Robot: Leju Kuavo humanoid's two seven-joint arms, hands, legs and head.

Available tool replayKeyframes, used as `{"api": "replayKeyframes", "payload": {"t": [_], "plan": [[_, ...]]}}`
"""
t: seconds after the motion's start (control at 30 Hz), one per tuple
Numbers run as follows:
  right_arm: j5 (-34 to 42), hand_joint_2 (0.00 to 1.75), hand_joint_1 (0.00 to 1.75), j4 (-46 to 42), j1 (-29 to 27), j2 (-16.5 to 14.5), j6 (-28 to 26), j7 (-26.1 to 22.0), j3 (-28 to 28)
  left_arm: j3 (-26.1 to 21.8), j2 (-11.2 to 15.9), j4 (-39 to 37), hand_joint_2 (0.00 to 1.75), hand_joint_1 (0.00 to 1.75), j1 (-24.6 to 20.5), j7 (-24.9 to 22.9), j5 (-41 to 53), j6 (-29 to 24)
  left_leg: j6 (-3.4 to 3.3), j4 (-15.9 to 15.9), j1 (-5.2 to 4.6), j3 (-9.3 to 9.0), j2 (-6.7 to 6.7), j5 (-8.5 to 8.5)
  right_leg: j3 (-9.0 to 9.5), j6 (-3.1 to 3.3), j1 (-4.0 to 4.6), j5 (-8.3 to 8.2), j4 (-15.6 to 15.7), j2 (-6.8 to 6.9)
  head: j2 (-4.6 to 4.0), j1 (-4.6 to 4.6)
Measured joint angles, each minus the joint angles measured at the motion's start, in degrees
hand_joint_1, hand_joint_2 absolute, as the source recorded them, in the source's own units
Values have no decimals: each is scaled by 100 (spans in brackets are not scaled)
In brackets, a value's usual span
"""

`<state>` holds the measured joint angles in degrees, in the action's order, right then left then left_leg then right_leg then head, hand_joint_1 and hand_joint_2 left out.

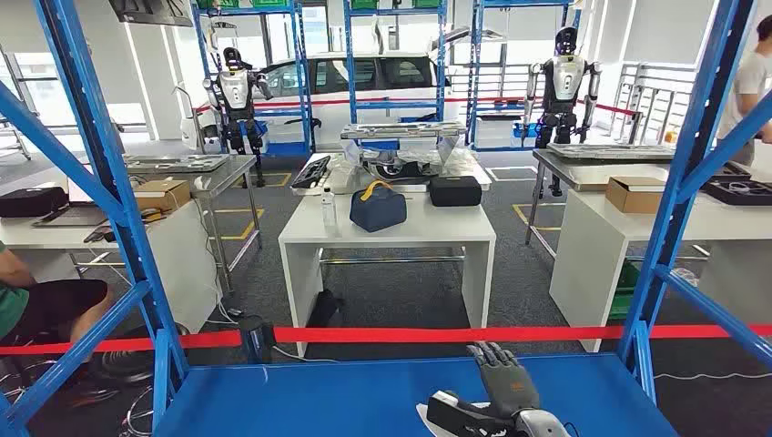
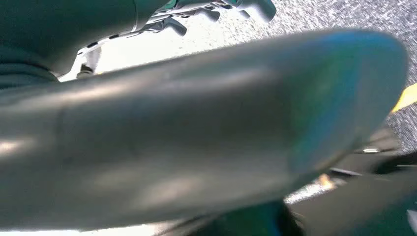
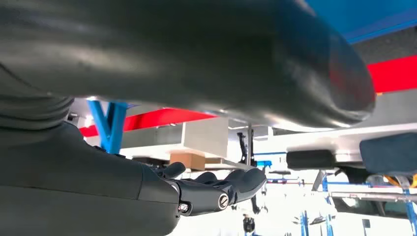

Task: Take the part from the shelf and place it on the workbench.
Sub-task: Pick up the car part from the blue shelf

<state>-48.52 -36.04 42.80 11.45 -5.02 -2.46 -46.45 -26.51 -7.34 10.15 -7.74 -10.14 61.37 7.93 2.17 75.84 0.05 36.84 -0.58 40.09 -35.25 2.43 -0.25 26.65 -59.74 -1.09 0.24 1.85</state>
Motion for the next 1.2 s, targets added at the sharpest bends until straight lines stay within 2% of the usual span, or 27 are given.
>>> {"api": "replayKeyframes", "payload": {"t": [0.03, 0.07, 0.1, 0.13, 0.17, 0.2, 0.23, 0.27, 0.3, 0.33, 0.43, 0.57, 0.6, 0.73, 0.77, 1.2], "plan": [[0, 0, 0, 0, -8, 0, 0, 0, 0, 0, 0, 0, 0, 0, 6, -1, 0, 0, -4, -44, 1, 49, 3, 16, 44, -3, -1, 24, -3, -3, 0, 0], [1, 44, 0, -1, -14, 0, -1, 1, 0, 0, 1, 1, 0, 0, 12, 0, -3, 0, -10, -143, 2, 75, 5, -22, 93, -7, -3, 55, -4, -6, 0, 0], [5, 87, 0, -7, -31, 0, -6, 2, 1, -1, 2, 1, 0, 0, 22, 4, -14, -1, -20, -350, 2, 128, 8, -142, 189, -12, -7, 123, -6, -12, 0, 0], [9, 131, 0, -20, -52, 0, -12, 3, 2, -2, 3, 1, 0, 0, 34, 10, -33, -5, -35, -666, 2, 141, 12, -437, 284, -20, -10, 191, -6, -12, 0, -1], [14, 175, 0, -35, -86, 4, -19, 3, 4, -5, 4, -5, 0, 0, 52, 11, -55, -12, -56, -1038, -4, 161, 15, -853, 370, -32, -10, 269, -12, -13, 0, -1], [18, 175, 0, -57, -135, 8, -22, 4, 5, -11, 5, -12, 0, 0, 64, 8, -75, -28, -79, -1330, -12, 171, 18, -1223, 437, -56, -3, 344, -16, -18, 0, -5], [18, 175, 0, -86, -199, 14, -17, 4, 7, -19, 7, -17, 0, 0, 76, -1, -91, -44, -106, -1518, -21, 172, 18, -1502, 484, -89, 4, 417, -17, -23, 0, -10], [18, 175, 0, -123, -264, 23, -8, 5, 13, -30, 7, -22, 0, 0, 85, -11, -99, -56, -132, -1602, -31, 174, 17, -1634, 517, -125, 9, 475, -11, -29, 0, -15], [17, 175, 0, -180, -319, 30, 10, 7, 25, -39, 7, -21, 0, 0, 80, -16, -105, -67, -155, -1609, -34, 138, 14, -1645, 552, -159, 16, 512, 24, -35, 1, -18], [17, 175, 0, -255, -376, 40, 30, 8, 48, -46, 3, -20, 0, 0, 78, -19, -109, -67, -154, -1644, -30, 98, 7, -1670, 588, -161, 19, 512, 59, -33, 2, -19], [15, 175, 0, -471, -512, 58, 65, 16, 100, -61, -4, -19, 0, 0, 57, -15, -105, -68, -139, -1763, -12, 11, -21, -1704, 669, -85, 36, 425, 140, -20, 5, -20], [7, 0, 0, -698, -685, 59, 68, 11, 136, -86, -5, -19, 0, 0, 52, -16, -89, -67, -202, -1769, -21, 0, -46, -1637, 703, -73, 36, 429, 193, -5, 7, -17], [0, 0, 0, -780, -733, 58, 66, 3, 163, -91, -6, -19, 0, 0, 53, -16, -85, -67, -214, -1767, -27, 2, -47, -1625, 727, -75, 33, 457, 234, 0, 7, -18], [-50, 0, 0, -1189, -938, 51, -16, 2, 306, -105, -5, -17, 0, 0, 51, -3, -84, -68, -239, -1754, -47, 6, -45, -1599, 803, -197, 11, 552, 360, 15, 7, -19], [-56, 0, 0, -1294, -987, 50, -46, 3, 342, -111, -5, -16, 0, 0, 52, 1, -84, -68, -239, -1753, -47, 3, -44, -1598, 805, -207, 11, 553, 362, 15, 7, -19], [-106, 0, 0, -2376, -1341, 46, -321, -82, 686, -191, -4, -16, 0, 0, 65, 4, -37, -67, -238, -1768, -39, -73, -40, -1596, 866, -211, 20, 556, 365, 22, 7, -19]]}}
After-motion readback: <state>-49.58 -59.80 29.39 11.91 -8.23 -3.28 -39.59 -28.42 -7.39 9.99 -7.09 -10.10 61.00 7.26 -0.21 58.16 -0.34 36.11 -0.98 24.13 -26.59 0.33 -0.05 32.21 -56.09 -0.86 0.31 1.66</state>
